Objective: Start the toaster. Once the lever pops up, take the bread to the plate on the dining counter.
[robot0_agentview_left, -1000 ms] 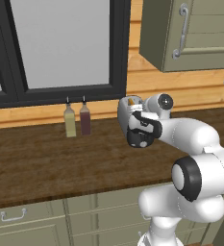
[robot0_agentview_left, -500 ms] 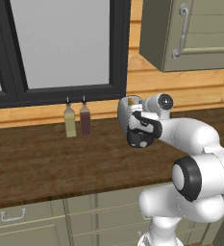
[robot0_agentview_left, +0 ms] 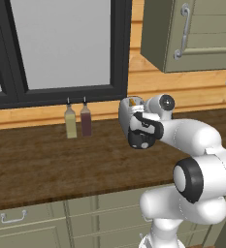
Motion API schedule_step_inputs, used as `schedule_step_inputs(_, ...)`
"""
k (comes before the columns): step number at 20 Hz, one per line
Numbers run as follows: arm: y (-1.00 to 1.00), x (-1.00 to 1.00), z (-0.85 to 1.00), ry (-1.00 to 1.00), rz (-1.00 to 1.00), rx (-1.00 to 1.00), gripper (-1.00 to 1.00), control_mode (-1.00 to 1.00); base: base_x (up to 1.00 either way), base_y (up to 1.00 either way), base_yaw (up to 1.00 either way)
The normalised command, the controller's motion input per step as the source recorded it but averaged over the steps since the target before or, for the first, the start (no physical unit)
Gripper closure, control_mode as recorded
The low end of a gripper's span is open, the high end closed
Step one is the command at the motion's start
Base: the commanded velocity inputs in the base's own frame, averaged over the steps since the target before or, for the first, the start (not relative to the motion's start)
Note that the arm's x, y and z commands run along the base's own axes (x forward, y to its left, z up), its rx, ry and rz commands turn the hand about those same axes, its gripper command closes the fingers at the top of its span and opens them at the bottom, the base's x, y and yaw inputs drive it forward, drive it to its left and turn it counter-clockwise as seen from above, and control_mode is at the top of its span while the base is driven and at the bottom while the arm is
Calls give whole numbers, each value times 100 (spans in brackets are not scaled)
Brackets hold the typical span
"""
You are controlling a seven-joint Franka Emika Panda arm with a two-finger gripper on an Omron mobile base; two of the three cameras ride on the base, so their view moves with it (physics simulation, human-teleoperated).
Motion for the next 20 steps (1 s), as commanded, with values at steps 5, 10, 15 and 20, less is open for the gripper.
schedule_step_inputs(5, 0, 0, 0, 0, 0, 0, -100, -100, 0, 0, 0)
schedule_step_inputs(10, 0, 0, 0, 0, 0, 0, -100, -100, 0, 0, 0)
schedule_step_inputs(15, 0, 0, 0, 0, 0, 0, -100, -100, 0, 0, 0)
schedule_step_inputs(20, 0, 0, 0, 0, 0, 0, -100, -100, 0, 0, 0)
